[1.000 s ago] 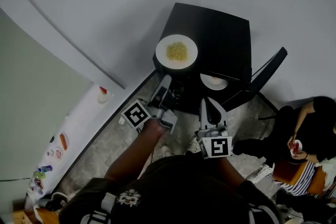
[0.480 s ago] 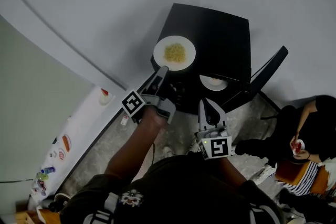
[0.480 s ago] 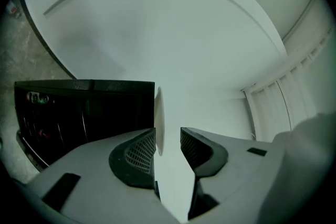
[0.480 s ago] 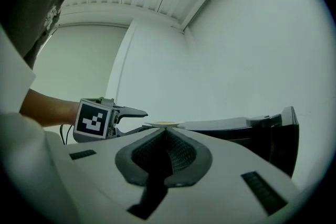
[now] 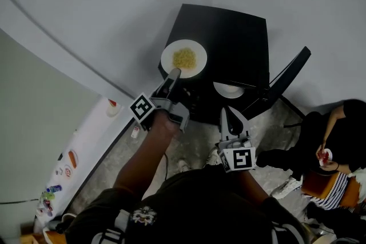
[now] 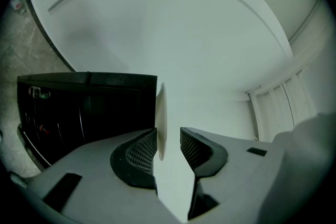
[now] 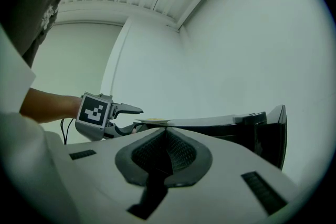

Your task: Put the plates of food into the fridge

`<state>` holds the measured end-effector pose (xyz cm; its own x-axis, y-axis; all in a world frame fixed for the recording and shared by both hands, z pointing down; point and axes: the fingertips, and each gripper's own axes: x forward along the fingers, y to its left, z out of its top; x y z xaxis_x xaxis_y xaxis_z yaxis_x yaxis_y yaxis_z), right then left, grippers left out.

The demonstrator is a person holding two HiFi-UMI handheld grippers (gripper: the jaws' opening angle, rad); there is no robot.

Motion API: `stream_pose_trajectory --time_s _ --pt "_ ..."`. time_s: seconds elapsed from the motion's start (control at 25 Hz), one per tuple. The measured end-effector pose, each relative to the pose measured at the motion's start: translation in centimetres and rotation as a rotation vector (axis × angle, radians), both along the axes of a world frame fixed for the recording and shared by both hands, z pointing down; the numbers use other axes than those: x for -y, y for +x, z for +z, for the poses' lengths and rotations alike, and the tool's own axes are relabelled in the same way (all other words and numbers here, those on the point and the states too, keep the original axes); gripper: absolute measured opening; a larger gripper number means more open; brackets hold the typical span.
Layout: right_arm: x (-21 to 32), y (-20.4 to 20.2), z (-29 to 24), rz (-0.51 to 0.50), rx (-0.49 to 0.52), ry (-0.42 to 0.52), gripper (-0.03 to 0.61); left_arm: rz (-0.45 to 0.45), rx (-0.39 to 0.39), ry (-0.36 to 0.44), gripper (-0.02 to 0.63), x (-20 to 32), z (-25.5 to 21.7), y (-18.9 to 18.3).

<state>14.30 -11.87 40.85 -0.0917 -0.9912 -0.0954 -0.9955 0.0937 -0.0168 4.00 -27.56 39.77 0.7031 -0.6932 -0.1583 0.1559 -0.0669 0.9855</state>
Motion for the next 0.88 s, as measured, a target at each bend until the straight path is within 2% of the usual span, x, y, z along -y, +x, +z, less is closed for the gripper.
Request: stream_pose_trajectory --time_s 0.2,0.36,0.6,0.88 --pt "-0.1 0.2 -0.1 -0.003 0.009 0.005 0.025 -0.004 0.006 -0.028 0.131 0.3 0.3 0.2" --pt "-0.5 0.1 -0.5 -0.015 0.01 0.029 0.025 -0.016 0.025 -0.055 0.066 0.1 1.0 0.2" --pt "-0.7 -0.2 -1.0 -0.022 0.016 0.032 0.025 -0.003 0.058 -0.036 0.06 -0.1 0.8 0.3" --pt "-0.1 -0.6 0.0 -0.041 0.017 0.006 0.025 0.003 0.052 -0.021 0.051 -0.3 1.1 0.3"
